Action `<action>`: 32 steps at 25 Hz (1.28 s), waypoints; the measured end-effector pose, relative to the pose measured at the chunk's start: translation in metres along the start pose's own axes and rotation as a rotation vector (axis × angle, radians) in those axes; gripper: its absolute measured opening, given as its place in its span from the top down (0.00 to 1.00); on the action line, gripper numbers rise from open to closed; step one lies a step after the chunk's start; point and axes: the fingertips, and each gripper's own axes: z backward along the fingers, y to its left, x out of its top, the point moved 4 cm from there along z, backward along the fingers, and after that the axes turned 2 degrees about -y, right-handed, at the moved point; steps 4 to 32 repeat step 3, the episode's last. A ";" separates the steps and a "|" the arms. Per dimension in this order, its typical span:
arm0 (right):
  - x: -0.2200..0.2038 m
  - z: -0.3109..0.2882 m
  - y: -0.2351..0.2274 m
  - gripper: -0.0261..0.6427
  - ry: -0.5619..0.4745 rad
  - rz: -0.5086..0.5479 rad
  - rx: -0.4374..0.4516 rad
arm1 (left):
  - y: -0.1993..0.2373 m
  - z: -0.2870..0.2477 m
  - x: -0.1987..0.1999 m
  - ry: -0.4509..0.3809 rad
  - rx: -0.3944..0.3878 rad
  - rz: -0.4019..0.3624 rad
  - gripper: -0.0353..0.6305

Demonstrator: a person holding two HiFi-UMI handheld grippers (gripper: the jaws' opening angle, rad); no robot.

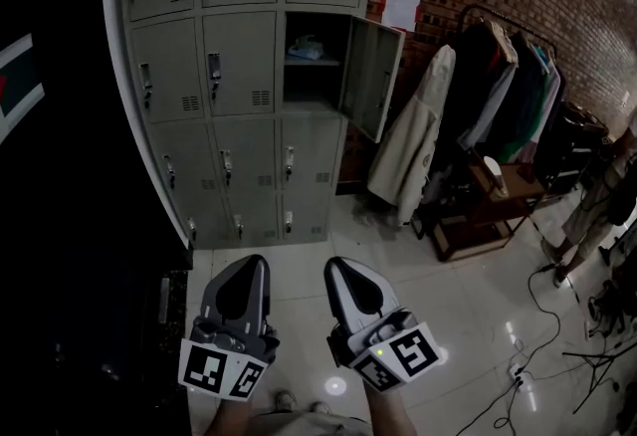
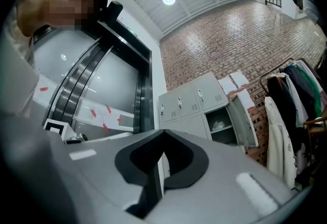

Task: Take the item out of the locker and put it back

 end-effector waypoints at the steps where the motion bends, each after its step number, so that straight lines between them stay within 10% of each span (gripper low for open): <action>1: 0.000 0.000 0.000 0.96 0.000 -0.005 0.000 | 0.000 0.001 0.000 0.000 0.002 0.000 0.94; 32: 0.000 0.000 0.001 0.96 0.001 -0.010 -0.002 | 0.000 0.003 0.001 0.000 0.006 0.001 0.94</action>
